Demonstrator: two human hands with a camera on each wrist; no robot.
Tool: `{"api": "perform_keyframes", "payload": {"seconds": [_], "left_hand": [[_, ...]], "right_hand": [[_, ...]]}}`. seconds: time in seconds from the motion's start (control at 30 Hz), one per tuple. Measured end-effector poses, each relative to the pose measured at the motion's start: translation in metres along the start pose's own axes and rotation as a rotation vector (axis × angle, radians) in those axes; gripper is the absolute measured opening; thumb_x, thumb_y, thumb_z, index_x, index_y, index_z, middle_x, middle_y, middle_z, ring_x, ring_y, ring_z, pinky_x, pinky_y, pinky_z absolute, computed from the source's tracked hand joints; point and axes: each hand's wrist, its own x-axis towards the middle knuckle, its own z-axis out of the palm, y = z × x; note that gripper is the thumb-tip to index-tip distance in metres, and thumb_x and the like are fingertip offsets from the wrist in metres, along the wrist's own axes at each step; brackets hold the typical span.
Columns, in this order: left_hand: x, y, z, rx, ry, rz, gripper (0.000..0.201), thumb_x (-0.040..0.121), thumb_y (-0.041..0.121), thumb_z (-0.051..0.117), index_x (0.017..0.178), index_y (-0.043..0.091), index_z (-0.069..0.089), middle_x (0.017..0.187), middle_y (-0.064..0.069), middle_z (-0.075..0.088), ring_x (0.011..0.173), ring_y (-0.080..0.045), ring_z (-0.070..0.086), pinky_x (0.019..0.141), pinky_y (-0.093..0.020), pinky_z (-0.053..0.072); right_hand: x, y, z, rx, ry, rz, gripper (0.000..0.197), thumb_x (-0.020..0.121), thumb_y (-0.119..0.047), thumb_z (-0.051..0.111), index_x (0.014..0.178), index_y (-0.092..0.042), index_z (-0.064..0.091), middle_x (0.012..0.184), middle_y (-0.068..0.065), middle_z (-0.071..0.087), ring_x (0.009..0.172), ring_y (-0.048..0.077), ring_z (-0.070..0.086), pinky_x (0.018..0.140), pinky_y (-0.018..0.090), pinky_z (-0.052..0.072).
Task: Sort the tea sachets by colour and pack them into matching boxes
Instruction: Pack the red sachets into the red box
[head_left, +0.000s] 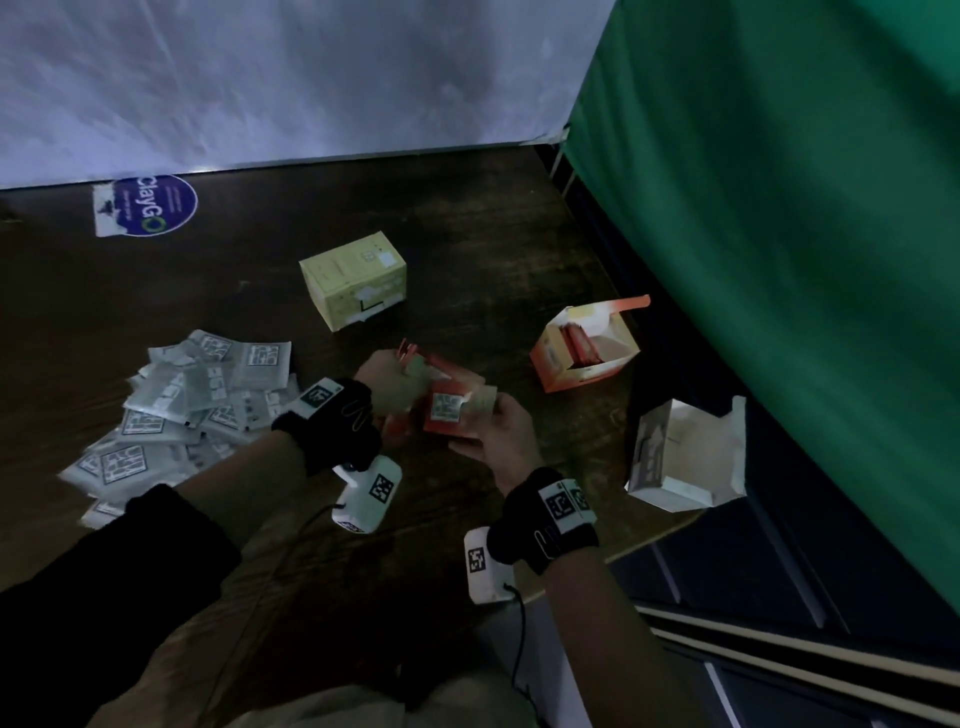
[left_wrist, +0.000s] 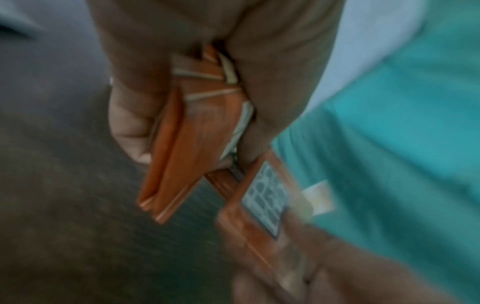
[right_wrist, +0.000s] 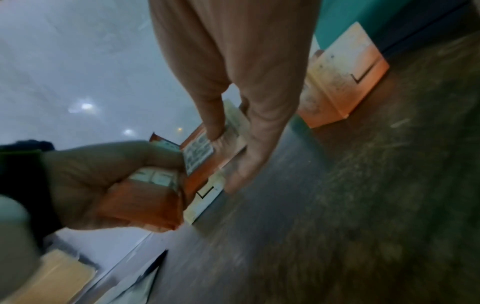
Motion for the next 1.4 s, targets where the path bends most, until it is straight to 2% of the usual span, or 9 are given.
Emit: {"api": "perform_keyframes", "payload": {"seconds": [0.2,0.4,0.53,0.7,0.87,1.03,1.13,1.23,1.4], "left_hand": [[-0.022,0.008,-0.004,-0.495,0.171,0.132,0.037,0.087,0.040,0.063,0.103,0.007,0.062,0.092,-0.005,0.063,0.083,-0.020,0.060,0.067,-0.028,0.046],[-0.033,0.007,0.005,-0.746,-0.147,0.389,0.106,0.040,0.051,0.090,0.127,0.009,0.048,0.110,-0.006,0.066,0.093,-0.017,0.069,0.072,-0.028,0.056],[-0.037,0.019,0.008,-0.769,-0.206,0.453,0.103,0.044,0.043,0.090,0.132,0.019,0.043,0.107,0.001,0.066,0.090,-0.012,0.068,0.071,-0.025,0.055],[-0.043,0.017,0.015,-0.853,-0.192,0.494,0.099,0.045,0.064,0.082,0.128,0.029,0.041,0.100,-0.006,0.058,0.087,-0.012,0.067,0.075,-0.029,0.056],[-0.043,0.008,0.017,-0.960,-0.283,0.454,0.086,0.048,0.026,0.092,0.124,0.030,0.051,0.103,-0.007,0.064,0.102,-0.030,0.065,0.080,-0.043,0.055],[-0.046,0.011,0.004,-0.988,-0.259,0.236,0.058,0.066,0.013,0.067,0.122,0.020,0.052,0.106,-0.011,0.062,0.091,-0.026,0.065,0.075,-0.042,0.054],[-0.054,0.016,0.007,-0.846,-0.335,0.175,0.081,0.049,0.042,0.089,0.116,0.010,0.055,0.103,-0.015,0.064,0.088,-0.029,0.064,0.079,-0.044,0.053],[-0.068,0.025,0.020,-0.732,-0.427,0.188,0.075,0.052,0.058,0.080,0.109,0.015,0.059,0.103,-0.010,0.068,0.091,-0.025,0.066,0.077,-0.039,0.052],[-0.077,0.026,0.034,-0.688,-0.485,0.203,0.093,0.029,0.052,0.090,0.107,0.015,0.056,0.091,-0.001,0.071,0.083,-0.012,0.070,0.065,-0.024,0.055]], "right_hand": [[-0.012,-0.016,-0.011,0.286,0.049,-0.075,0.018,0.092,-0.013,0.059,0.111,-0.013,0.058,0.108,0.007,0.068,0.096,0.018,0.067,0.075,0.029,0.054],[-0.029,-0.028,0.004,0.385,-0.096,0.045,0.010,0.092,-0.011,0.059,0.101,-0.009,0.063,0.105,0.010,0.068,0.093,0.019,0.067,0.071,0.028,0.055],[-0.033,-0.027,0.010,0.341,-0.119,0.073,0.021,0.092,-0.015,0.061,0.108,-0.002,0.063,0.101,0.014,0.069,0.075,0.017,0.071,0.060,0.023,0.056],[-0.042,-0.035,0.012,0.057,-0.105,0.082,0.029,0.090,-0.037,0.062,0.102,-0.011,0.065,0.084,0.005,0.072,0.059,0.015,0.068,0.053,0.023,0.050],[-0.052,-0.044,0.012,-0.216,-0.168,0.082,0.044,0.089,-0.052,0.056,0.090,-0.010,0.066,0.065,0.006,0.070,0.049,0.017,0.060,0.045,0.020,0.046],[-0.046,-0.053,-0.005,-0.682,0.061,-0.274,0.043,0.077,-0.054,0.069,0.100,-0.020,0.057,0.092,-0.003,0.065,0.081,0.011,0.062,0.068,0.026,0.051],[-0.047,-0.060,-0.013,-0.846,-0.067,-0.570,0.111,0.052,-0.045,0.089,0.143,-0.028,0.028,0.144,-0.003,0.036,0.130,0.013,0.037,0.105,0.032,0.036],[-0.048,-0.058,-0.006,-1.099,-0.232,-0.626,0.147,0.043,-0.040,0.093,0.151,-0.030,-0.005,0.160,-0.008,0.002,0.146,0.012,0.004,0.115,0.037,0.008],[-0.041,-0.048,-0.015,-0.976,-0.177,-0.782,0.100,0.050,-0.034,0.092,0.135,-0.023,0.041,0.130,-0.004,0.050,0.120,0.011,0.045,0.103,0.045,0.042]]}}
